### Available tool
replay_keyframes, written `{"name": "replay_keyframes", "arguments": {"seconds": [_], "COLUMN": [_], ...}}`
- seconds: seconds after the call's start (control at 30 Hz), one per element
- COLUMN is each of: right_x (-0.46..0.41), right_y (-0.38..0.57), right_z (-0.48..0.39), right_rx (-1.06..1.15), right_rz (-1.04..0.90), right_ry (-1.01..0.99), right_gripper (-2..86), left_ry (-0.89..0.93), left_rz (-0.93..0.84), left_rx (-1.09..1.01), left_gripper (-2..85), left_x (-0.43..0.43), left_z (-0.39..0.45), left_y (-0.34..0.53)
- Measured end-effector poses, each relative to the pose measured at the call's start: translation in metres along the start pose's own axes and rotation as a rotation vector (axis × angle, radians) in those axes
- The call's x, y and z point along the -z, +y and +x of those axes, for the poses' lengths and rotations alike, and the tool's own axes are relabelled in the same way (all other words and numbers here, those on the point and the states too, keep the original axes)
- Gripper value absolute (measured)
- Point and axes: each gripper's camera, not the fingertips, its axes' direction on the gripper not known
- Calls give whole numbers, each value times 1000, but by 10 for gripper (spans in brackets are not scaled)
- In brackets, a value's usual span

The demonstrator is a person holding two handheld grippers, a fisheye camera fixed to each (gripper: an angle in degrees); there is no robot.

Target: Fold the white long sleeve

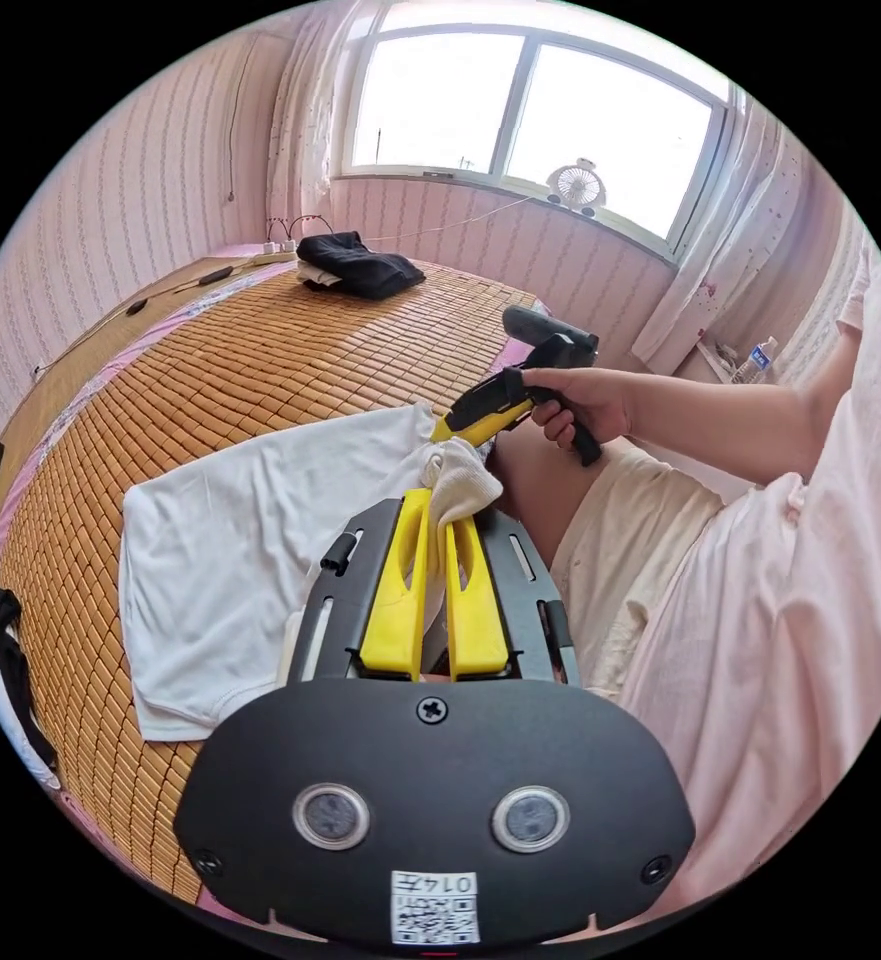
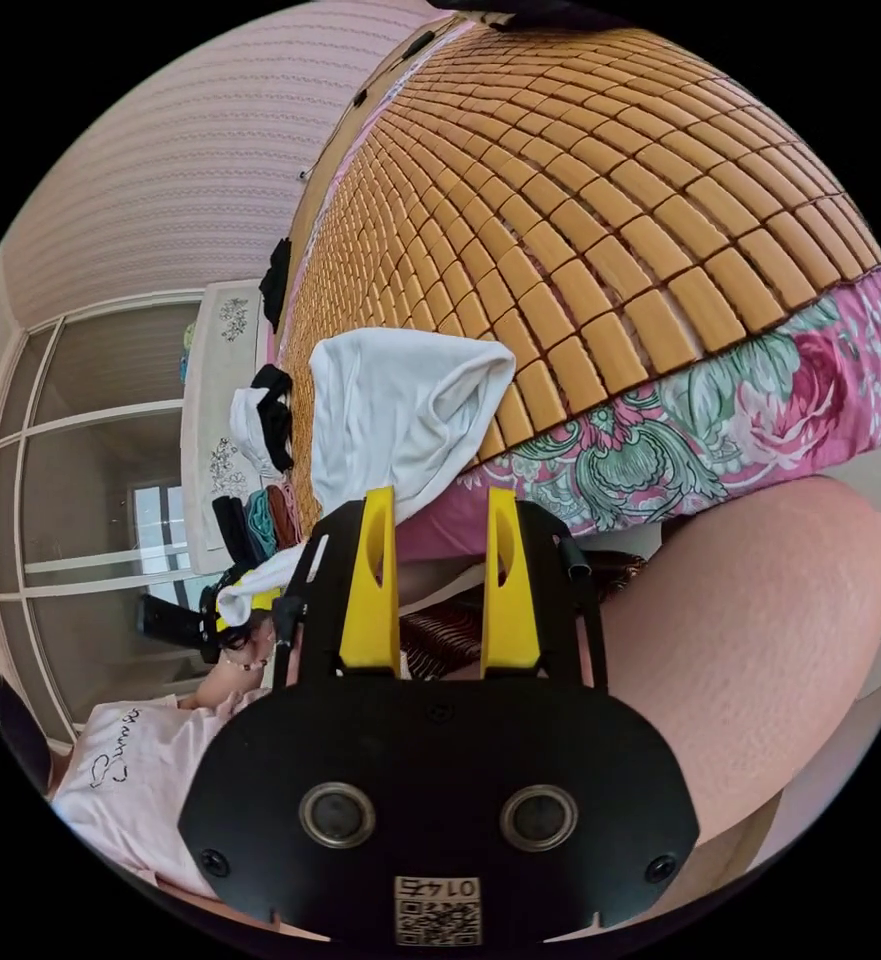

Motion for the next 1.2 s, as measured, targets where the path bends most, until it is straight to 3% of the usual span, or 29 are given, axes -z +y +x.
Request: {"name": "replay_keyframes", "arguments": {"seconds": [0.1, 0.5, 0.8, 1.07, 1.2], "right_x": [-1, 16, 76, -71, -163], "right_y": [-14, -17, -19, -110, -158], "right_z": [9, -1, -107, -243, -287], "right_rx": [-69, -16, 216, 396, 372], "right_rz": [51, 194, 247, -21, -119], "right_ry": [-142, -250, -109, 156, 257], "right_gripper": [126, 33, 23, 24, 24], "left_ry": [5, 44, 161, 49, -54], "left_rz": [3, 2, 183, 222, 218], "left_rx": [-3, -40, 2, 277, 492], "left_gripper": [-7, -8, -7, -7, -6], "left_x": [8, 25, 40, 56, 51], "left_z": [-5, -10, -21, -91, -141], "left_y": [1, 22, 20, 69, 96]}}
